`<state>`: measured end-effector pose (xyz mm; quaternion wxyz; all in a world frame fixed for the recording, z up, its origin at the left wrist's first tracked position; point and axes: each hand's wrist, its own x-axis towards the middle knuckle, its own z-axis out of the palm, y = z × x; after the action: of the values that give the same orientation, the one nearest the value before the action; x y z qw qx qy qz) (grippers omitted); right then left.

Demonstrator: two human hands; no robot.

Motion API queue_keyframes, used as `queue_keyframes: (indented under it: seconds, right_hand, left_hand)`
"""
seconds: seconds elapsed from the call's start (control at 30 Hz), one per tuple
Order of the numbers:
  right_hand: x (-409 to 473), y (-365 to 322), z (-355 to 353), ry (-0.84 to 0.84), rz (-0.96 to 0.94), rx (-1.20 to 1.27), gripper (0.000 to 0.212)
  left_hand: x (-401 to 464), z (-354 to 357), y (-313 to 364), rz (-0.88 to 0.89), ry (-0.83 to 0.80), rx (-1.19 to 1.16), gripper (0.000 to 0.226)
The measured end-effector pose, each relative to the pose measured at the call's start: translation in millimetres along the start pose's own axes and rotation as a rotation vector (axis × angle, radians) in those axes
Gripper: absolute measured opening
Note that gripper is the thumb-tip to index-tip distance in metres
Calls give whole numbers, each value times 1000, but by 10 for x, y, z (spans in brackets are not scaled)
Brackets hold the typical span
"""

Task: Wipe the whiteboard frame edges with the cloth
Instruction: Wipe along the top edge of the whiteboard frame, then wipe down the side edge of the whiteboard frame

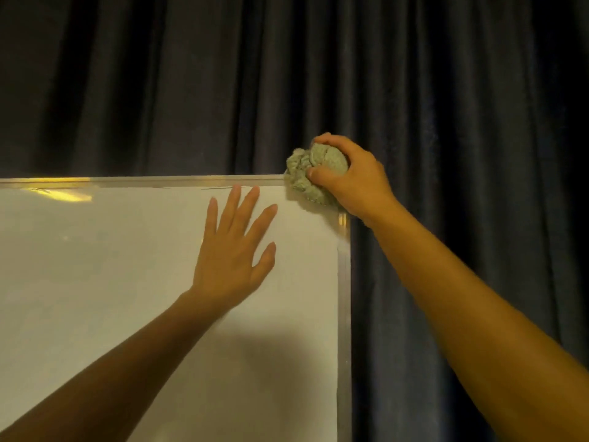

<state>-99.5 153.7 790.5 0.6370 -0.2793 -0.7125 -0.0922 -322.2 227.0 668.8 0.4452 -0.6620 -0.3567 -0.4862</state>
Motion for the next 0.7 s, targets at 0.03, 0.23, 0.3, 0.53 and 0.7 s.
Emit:
queue_keyframes:
  seconds: [0.03,0.23,0.3,0.53,0.7]
  right_hand:
    - [-54,21,52,70,2,68,43]
    - [-314,99,242,314,14,309,45]
    - [-350,145,246,283,-13,241,50]
    - [-427,178,300,319,46,310,51]
    - [-667,151,440,428,83,312,50]
  left_hand:
    - [2,-9,-7,1,-12,-9,66]
    - [-22,-69,-51,-13,-36,-32,66]
    - [-23,-63,-54,-10,-38,-29,65]
    - [-32,11,-86,-5,-46,-29,63]
    - [-53,0,-96,-8,-39,-18,63]
